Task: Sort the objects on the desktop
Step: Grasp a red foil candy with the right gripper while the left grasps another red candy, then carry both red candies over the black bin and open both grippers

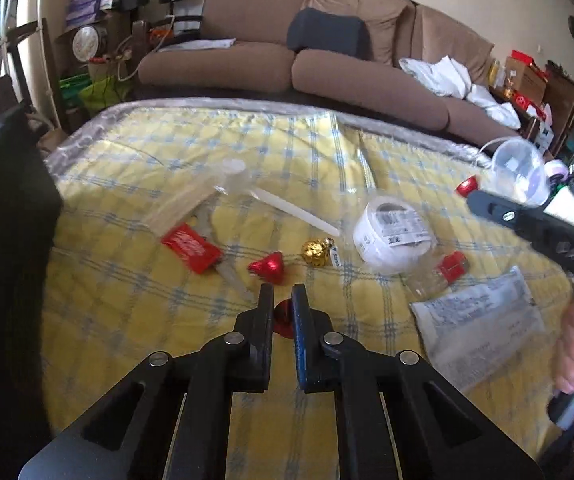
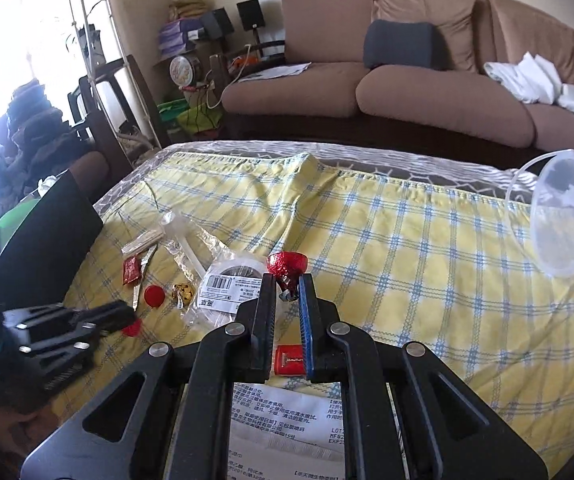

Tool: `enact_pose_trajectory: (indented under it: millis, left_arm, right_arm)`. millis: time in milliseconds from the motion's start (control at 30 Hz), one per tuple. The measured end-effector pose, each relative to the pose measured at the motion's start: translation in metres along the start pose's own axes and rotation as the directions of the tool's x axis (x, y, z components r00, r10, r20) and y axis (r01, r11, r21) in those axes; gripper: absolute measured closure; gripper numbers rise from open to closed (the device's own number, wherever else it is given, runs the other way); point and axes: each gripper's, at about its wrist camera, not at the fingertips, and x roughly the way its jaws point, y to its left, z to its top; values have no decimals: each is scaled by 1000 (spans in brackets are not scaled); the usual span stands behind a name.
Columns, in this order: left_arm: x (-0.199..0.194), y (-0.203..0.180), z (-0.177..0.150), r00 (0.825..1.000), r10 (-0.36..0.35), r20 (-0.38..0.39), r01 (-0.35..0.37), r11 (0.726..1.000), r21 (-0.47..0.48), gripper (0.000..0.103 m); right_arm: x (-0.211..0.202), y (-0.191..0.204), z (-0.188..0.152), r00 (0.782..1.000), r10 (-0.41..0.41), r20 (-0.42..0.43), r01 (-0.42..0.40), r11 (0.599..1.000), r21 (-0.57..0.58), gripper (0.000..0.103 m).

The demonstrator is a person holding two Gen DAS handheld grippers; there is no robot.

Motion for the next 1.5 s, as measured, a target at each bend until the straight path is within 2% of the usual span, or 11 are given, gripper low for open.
enact_pose_trajectory:
  millis: [233,333,467,633,667,833,1033,1267,1367,1400,1500]
  left_arm:
    - [-113,48,14,987,59,150,-44,994,-104,95]
    - [-175,80,17,955,201,217,-155,965,-213,95]
    - [-237,109,-6,916,312,253,-220,917,-332,95]
    - [-268,119,-39,841,485,242,-416,864,-284,95]
    - [-272,127,-46,837,494,237,-422,857,-295,95]
    - [-279,165,-64,870,445,212,-345,857,-383,95]
    - [-275,185,-77,874,440,206,-322,842,-433,95]
    - [-270,206,-90,885,452,114,-340,793,-505,95]
    - [-271,210,-93,884,455,105,-339,781,-524,95]
    - [-271,211,-93,886,451,105,-334,779,-531,95]
    - [-270,209,-91,893,433,121,-314,794,-521,95]
  right_arm:
    - [-6,10,2,1000,27,13,-27,1000,-13,92]
    - [-10,17,4,999,42,21,-41,999,-22,92]
    - [-16,33,6,996,80,28,-78,996,-47,92]
    - [-29,69,10,988,157,0,-156,983,-97,92]
    - [-37,82,11,983,185,8,-183,976,-120,92]
    - [-80,164,3,940,340,14,-323,904,-280,92]
    - [-92,265,-21,857,506,-97,-501,775,-385,92]
    - [-50,340,-21,830,530,-175,-553,742,-379,92]
    - [-33,346,-31,799,562,-215,-600,720,-348,92]
    - [-27,351,-33,799,547,-249,-601,717,-353,92]
    - [-30,346,-38,820,527,-223,-571,725,-386,93]
